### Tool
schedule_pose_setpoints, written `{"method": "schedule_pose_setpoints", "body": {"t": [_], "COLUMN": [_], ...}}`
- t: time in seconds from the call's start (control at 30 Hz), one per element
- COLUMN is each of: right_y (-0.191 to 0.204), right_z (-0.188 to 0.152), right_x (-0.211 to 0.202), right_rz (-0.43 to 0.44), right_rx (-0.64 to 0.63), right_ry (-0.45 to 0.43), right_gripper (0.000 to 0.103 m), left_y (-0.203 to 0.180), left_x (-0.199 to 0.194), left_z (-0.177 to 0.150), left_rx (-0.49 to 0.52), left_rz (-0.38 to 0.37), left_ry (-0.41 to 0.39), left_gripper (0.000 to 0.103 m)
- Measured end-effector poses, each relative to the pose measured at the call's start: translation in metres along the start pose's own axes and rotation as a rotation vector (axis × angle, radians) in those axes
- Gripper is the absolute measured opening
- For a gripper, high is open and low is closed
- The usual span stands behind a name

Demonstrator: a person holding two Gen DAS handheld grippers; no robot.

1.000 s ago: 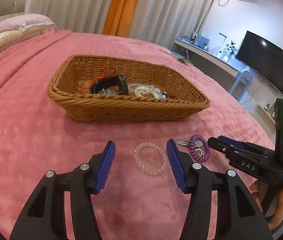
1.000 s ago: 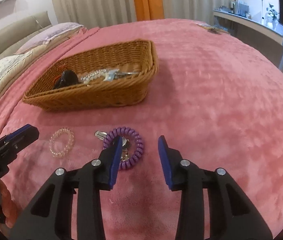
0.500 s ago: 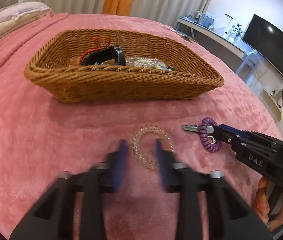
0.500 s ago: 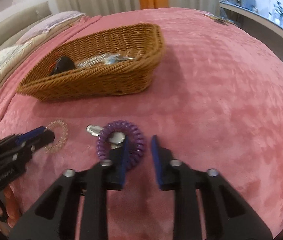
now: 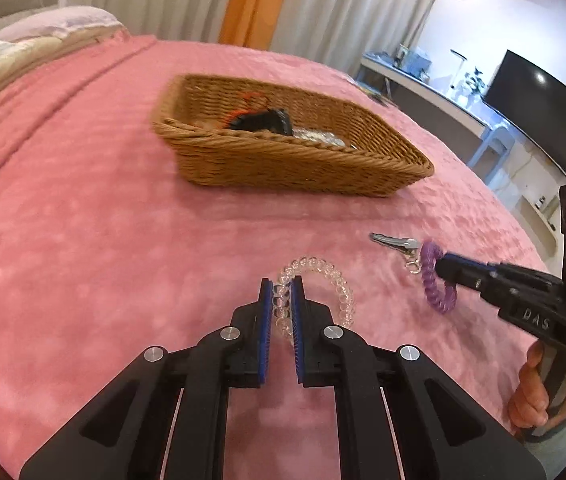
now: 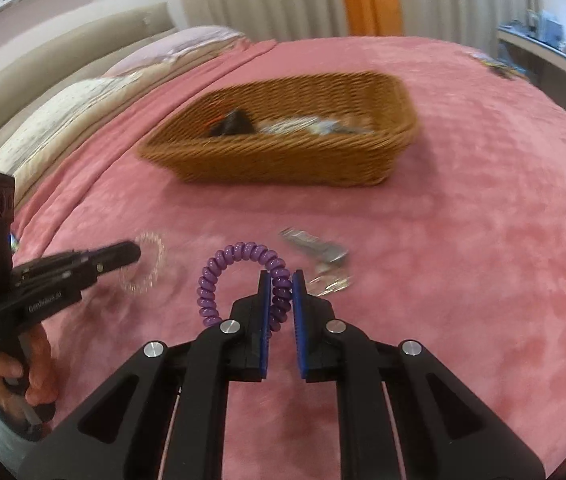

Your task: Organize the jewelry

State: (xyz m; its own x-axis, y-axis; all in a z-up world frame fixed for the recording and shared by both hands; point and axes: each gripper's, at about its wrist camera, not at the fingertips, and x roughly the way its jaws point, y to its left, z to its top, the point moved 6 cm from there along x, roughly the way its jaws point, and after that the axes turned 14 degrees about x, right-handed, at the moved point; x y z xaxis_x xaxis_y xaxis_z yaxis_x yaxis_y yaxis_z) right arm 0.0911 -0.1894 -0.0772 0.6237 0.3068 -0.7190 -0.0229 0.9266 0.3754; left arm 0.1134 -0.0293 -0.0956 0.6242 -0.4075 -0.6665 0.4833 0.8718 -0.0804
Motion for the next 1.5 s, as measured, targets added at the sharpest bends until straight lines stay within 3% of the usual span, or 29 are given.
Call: {"method": "schedule_pose_setpoints", "body": {"t": [0.17,0.33,0.47,0.7,0.83,0.9,1.07,1.2,1.27,1.5], "right_y": [0.017,0.016,0.014,0.021,0.022,0.02,0.022,0.025,0.028,0.035], "right_z": [-0.019,-0.019,-0.019,-0.021,-0.022,-0.02,-0.017,-0.021,-0.022,-0.019], "right_x": [0.016,0.02,0.02,0.027,0.029,0.028,0.022,0.032,0.032,0.019], "right_rz": [-0.056,-0.096,-0.074,-0.108,-0.111,-0.112,-0.141,-0.184,-0.174,-0.142], "right_rx": [-0.036,-0.029,-0.02,-0.046,-0.047,-0.036,-0.052,-0.083,-0.098,-0.106], "right_ry": [0.045,0.02,0.028,0.031,0.033,0.027,-0.021,0.012,0.013,-0.039], "right_gripper": [0.009,0.011,0.017,0.017,0.027,0.03,0.03,0.029,0.011,0.009], "left_y": [0.004,0.013,0.014,0.012,0.011,0.012,0.007,0.002,0.001,0.001], "left_x": [-0.005,0.0,0.007,0.012,0.012,0.011,0.011,0.011,0.012,-0.005], "left_z": [-0.003,-0.008,-0.013,-0.016,-0.017,-0.018,-0.019,-0.018,-0.018,-0.012], "left_rx": [-0.001,-0.041,-0.06,-0.064,-0.082,-0.091,-0.071,-0.034,-0.012,0.007], "left_rz": [0.051,0.028,-0.049,-0.048,-0.1,-0.109,-0.076,-0.032,0.02,0.055], "left_ry": [-0.02,-0.012,0.003,0.019,0.016,0.018,0.028,0.034,0.04,-0.033], "left_gripper": [0.007,0.007,0.008,0.009,0.026,0.027,0.027,0.024,0.009,0.007]}}
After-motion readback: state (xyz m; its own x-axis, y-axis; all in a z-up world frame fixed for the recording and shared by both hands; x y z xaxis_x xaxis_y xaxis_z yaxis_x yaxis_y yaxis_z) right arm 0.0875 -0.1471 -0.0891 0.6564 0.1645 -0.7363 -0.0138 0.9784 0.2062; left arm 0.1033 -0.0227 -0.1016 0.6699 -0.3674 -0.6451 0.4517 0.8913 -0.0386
